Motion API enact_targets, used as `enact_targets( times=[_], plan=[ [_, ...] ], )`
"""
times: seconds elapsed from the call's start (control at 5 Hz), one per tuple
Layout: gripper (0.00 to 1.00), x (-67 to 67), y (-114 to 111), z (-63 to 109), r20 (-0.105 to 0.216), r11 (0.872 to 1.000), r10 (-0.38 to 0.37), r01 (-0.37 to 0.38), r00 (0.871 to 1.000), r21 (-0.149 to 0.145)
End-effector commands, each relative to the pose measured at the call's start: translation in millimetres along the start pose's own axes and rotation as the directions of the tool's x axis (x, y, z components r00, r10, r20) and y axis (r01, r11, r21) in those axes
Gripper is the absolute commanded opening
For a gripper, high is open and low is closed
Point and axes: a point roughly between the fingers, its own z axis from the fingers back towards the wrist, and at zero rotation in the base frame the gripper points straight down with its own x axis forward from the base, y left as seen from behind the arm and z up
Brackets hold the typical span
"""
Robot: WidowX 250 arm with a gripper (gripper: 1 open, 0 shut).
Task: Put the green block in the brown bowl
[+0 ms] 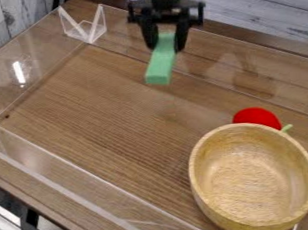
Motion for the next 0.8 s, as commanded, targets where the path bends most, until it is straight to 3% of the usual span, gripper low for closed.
enact_targets(
  times=[0.0, 0.4, 0.6],
  plan=[
    [0.0, -10.3, -9, 47.1, 0.09, 0.996, -0.079, 0.082, 0.993, -0.029],
    [0.0, -70.1, -76, 34.6, 0.081, 0.999, -0.01, 0.015, 0.997, -0.05],
    [0.0, -90.0, -102, 22.5, 0.067, 0.997, -0.034, 0.038, 0.997, -0.063]
  ],
)
